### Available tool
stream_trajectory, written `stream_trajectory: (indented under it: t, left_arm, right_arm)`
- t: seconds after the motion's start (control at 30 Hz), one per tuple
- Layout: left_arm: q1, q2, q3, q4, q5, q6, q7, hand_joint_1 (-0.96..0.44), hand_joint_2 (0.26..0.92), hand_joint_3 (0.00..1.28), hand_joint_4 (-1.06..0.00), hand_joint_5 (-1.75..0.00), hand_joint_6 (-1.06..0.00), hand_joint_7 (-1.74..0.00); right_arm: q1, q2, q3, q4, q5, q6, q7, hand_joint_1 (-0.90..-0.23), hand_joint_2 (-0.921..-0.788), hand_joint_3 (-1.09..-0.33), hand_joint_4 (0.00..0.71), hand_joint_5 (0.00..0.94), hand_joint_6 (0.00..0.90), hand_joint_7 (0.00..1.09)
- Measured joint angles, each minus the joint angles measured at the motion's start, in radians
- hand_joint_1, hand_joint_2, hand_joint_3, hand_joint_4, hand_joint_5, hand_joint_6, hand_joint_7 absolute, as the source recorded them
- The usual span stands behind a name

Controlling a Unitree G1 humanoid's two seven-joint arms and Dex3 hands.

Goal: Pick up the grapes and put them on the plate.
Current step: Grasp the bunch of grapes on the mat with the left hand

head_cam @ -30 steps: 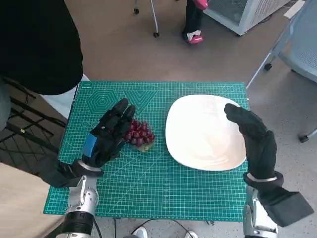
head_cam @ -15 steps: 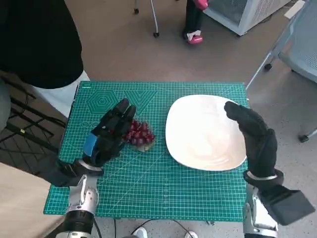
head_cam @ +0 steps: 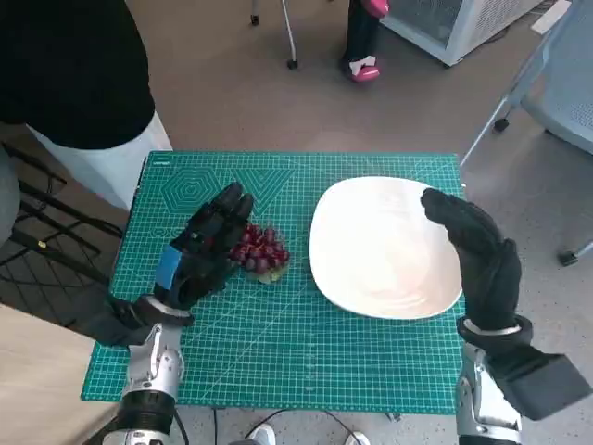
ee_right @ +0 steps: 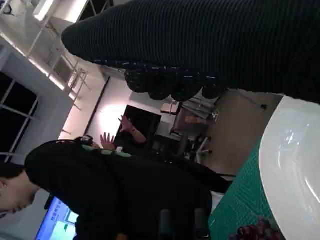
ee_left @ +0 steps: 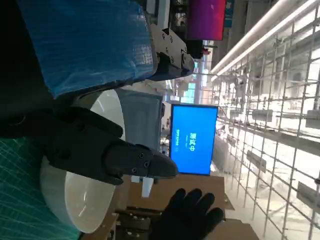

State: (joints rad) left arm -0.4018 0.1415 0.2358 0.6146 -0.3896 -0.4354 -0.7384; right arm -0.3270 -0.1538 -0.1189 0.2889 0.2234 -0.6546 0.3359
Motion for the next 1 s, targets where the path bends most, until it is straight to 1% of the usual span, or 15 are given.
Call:
stream_trajectory:
  t: [0.1, 0.2, 0.3, 0.47, 0.57, 0.63, 0.7, 0.77, 0.87, 1.0]
  left_arm:
    - [-0.007, 0.042, -0.026, -0.001, 0.124, -0.065, 0.07, -0.47, 0.883, 0.02, 0.0, 0.0, -0.08, 0.0]
    - [-0.014, 0.089, -0.047, -0.007, 0.247, -0.108, 0.147, -0.54, 0.87, 0.02, 0.0, 0.0, -0.03, 0.0]
    - [-0.018, 0.133, -0.065, -0.027, 0.37, -0.12, 0.232, -0.57, 0.855, 0.01, 0.0, 0.0, -0.01, 0.0]
    - [-0.021, 0.201, -0.108, -0.074, 0.58, -0.12, 0.377, -0.57, 0.842, 0.01, 0.0, 0.0, 0.0, 0.0]
    - [-0.026, 0.238, -0.144, -0.105, 0.687, -0.12, 0.453, -0.57, 0.841, 0.0, 0.0, 0.0, 0.0, 0.0]
    - [-0.033, 0.256, -0.163, -0.126, 0.732, -0.115, 0.488, -0.53, 0.819, 0.0, 0.0, 0.0, -0.01, 0.0]
    - [-0.042, 0.269, -0.185, -0.16, 0.784, -0.075, 0.509, -0.43, 0.766, 0.0, 0.0, 0.0, -0.04, -0.02]
    - [-0.054, 0.279, -0.214, -0.2, 0.856, 0.001, 0.515, -0.35, 0.722, 0.0, 0.0, 0.0, -0.08, -0.03]
    - [-0.075, 0.285, -0.264, -0.249, 0.96, 0.128, 0.502, -0.31, 0.699, 0.0, 0.0, 0.0, -0.1, -0.03]
    - [-0.104, 0.281, -0.341, -0.297, 1.076, 0.298, 0.456, -0.31, 0.693, 0.0, 0.0, 0.0, -0.12, -0.03]
  right_arm:
    - [-0.001, 0.0, 0.0, 0.0, -0.001, -0.001, 0.0, -0.632, -0.921, -0.859, 0.338, 0.008, 0.077, 0.38]
    - [-0.002, 0.0, 0.0, 0.0, -0.001, -0.004, 0.0, -0.634, -0.921, -0.858, 0.342, 0.009, 0.077, 0.38]
    - [-0.005, 0.0, 0.0, 0.0, -0.001, -0.009, 0.0, -0.636, -0.921, -0.859, 0.345, 0.01, 0.076, 0.38]
    - [-0.009, -0.001, 0.0, 0.0, -0.002, -0.017, -0.001, -0.636, -0.921, -0.86, 0.348, 0.011, 0.076, 0.38]
    - [-0.009, -0.001, -0.001, 0.001, -0.008, -0.02, -0.001, -0.637, -0.921, -0.861, 0.348, 0.01, 0.076, 0.38]
    - [-0.009, -0.002, -0.001, 0.002, -0.013, -0.021, -0.001, -0.637, -0.921, -0.861, 0.349, 0.01, 0.076, 0.38]
    - [-0.01, -0.002, -0.002, 0.004, -0.015, -0.023, -0.001, -0.637, -0.921, -0.863, 0.35, 0.011, 0.077, 0.38]
    - [-0.011, -0.002, -0.003, 0.005, -0.015, -0.025, -0.001, -0.637, -0.921, -0.864, 0.351, 0.011, 0.077, 0.38]
    - [-0.014, -0.002, -0.003, 0.005, -0.016, -0.028, -0.001, -0.637, -0.921, -0.865, 0.352, 0.01, 0.077, 0.38]
    - [-0.015, -0.002, -0.005, 0.005, -0.017, -0.03, -0.001, -0.635, -0.921, -0.865, 0.353, 0.01, 0.077, 0.38]
